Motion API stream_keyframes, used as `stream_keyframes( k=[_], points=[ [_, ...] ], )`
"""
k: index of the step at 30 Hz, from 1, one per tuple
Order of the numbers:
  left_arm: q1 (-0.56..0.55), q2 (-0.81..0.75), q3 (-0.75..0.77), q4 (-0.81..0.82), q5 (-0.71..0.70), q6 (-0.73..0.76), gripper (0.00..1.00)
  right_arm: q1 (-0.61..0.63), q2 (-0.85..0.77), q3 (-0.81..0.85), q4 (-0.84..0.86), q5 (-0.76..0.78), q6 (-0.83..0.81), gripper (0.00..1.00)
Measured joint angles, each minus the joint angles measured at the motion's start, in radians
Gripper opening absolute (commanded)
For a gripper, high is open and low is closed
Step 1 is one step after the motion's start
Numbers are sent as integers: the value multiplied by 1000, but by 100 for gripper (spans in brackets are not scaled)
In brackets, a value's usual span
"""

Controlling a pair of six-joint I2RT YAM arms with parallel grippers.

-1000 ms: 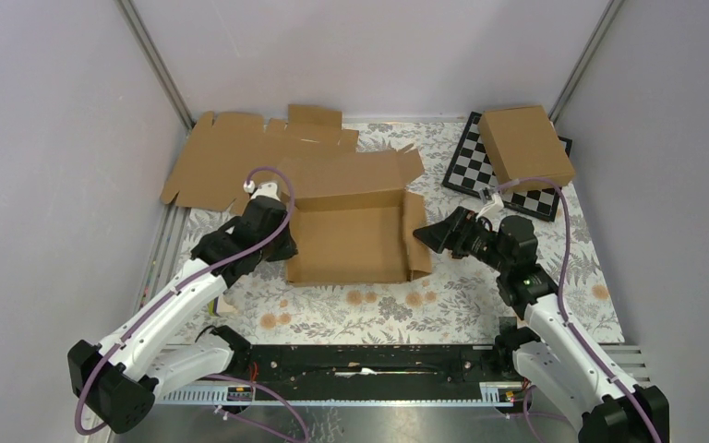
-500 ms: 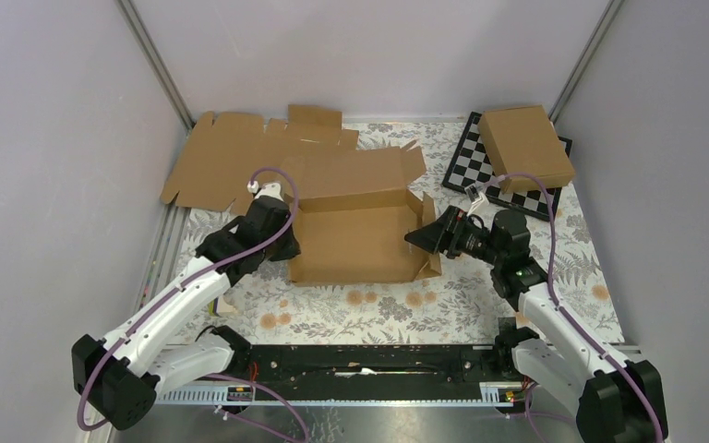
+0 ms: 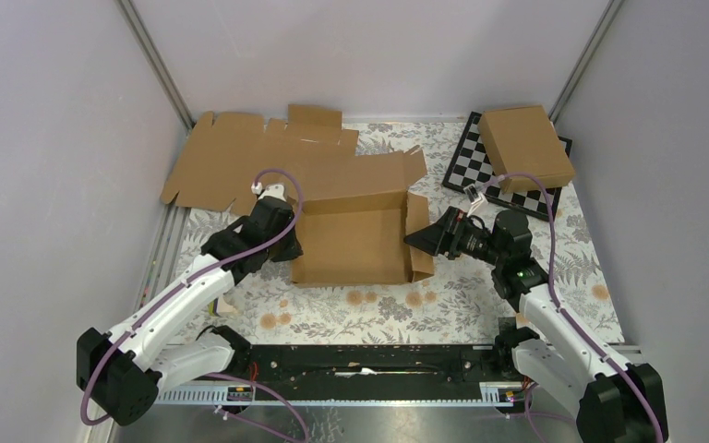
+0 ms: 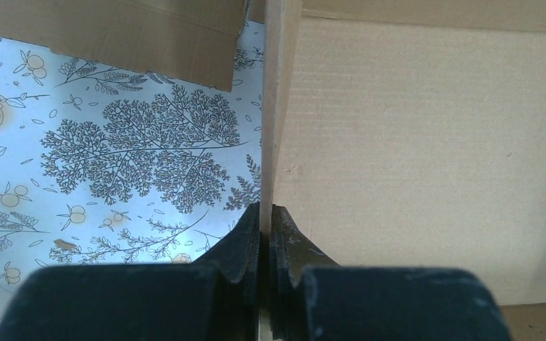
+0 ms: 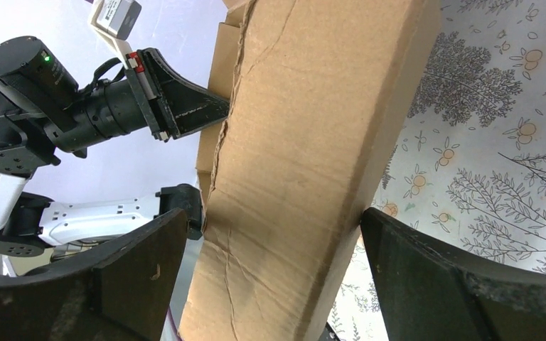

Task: Fold the paper box

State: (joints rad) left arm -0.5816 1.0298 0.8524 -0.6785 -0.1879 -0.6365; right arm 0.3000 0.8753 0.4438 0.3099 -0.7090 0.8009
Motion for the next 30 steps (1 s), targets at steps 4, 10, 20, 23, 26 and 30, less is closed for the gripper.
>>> stream_keyframes(
  k=[4,10,20,23,26,30],
  points=[
    [0,0,0,0,1,0,0,0,14,0,12,-15,0,95],
    [0,11,0,0,1,0,0,0,37,0,51,-21,16,79],
    [0,35,-2,4,1,0,0,5,132,35,-51,8,-44,69],
    [-9,48,-6,19,-5,-3,0,33,161,67,-119,61,-82,67],
    [-34,62,-18,29,-34,-19,0,80,204,106,-182,135,-128,65],
    [-72,83,-27,39,-79,-44,0,143,253,138,-266,253,-178,67]
  ],
)
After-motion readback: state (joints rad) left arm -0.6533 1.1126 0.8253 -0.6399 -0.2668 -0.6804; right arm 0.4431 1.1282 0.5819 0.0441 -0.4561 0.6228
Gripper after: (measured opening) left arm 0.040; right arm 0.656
